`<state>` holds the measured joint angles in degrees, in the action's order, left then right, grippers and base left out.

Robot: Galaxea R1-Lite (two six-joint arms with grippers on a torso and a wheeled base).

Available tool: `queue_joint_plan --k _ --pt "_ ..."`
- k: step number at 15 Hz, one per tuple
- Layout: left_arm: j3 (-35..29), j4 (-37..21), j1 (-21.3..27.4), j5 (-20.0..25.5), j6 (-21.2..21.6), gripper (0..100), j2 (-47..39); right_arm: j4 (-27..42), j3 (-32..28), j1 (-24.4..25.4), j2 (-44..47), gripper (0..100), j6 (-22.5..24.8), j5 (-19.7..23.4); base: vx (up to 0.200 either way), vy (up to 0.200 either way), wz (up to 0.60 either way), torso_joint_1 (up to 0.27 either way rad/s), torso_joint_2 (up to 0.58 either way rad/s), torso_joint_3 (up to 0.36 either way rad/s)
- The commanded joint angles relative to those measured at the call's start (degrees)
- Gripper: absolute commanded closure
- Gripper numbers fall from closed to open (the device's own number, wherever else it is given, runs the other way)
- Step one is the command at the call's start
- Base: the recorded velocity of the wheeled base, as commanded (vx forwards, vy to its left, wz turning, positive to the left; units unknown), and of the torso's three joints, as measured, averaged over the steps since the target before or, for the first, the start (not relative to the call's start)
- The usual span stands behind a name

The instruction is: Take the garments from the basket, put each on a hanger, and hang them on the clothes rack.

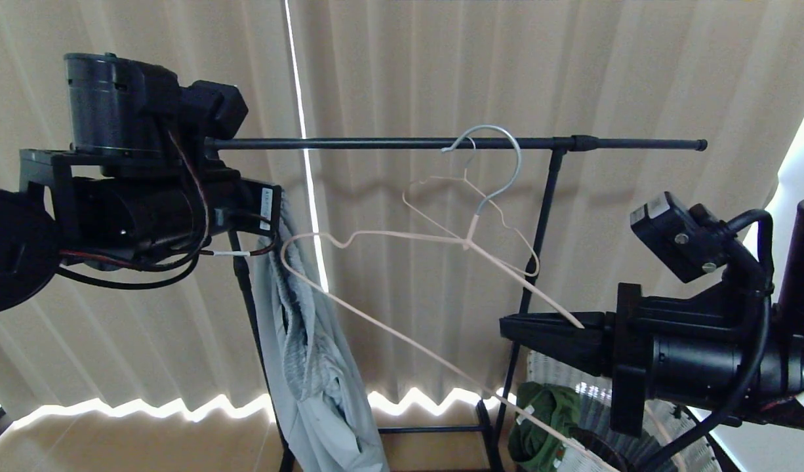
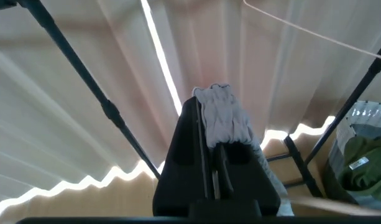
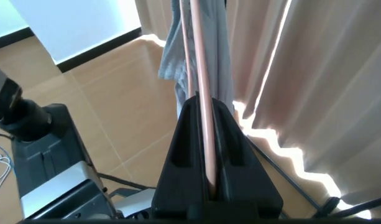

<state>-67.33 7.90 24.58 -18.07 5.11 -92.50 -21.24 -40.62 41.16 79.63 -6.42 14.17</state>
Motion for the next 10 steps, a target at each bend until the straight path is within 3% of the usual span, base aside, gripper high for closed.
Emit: queue_joint_plan --k 1,3,4,6,10 --pt "-0.2 -1.7 0.6 -0.5 0.0 100 0.3 0.0 -1.6 -0.2 2.1 100 -0.1 -0.4 0.0 0.0 0.0 0.0 0.0 0.0" --pt "-0.3 -5.3 1.4 -1.9 -0.1 100 1.2 0.0 -3.9 -0.2 4.3 100 -1.6 -0.5 0.0 0.0 0.0 0.0 0.0 0.0" --pt "-0.3 -5.5 1.4 -3.1 -0.1 100 1.4 0.1 -6.0 -0.2 5.7 100 -4.6 -1.0 0.0 0.0 0.0 0.0 0.0 0.0" --pt "-0.3 -5.4 1.5 -6.0 -0.1 100 1.4 0.0 -8.3 -0.1 8.0 100 -7.3 -4.4 0.0 0.0 0.0 0.0 0.0 0.0" --pt "-0.3 -5.4 1.5 -6.6 -0.4 100 1.2 0.0 -8.3 2.0 9.7 100 -7.6 -5.2 0.0 0.0 0.0 0.0 0.0 0.0"
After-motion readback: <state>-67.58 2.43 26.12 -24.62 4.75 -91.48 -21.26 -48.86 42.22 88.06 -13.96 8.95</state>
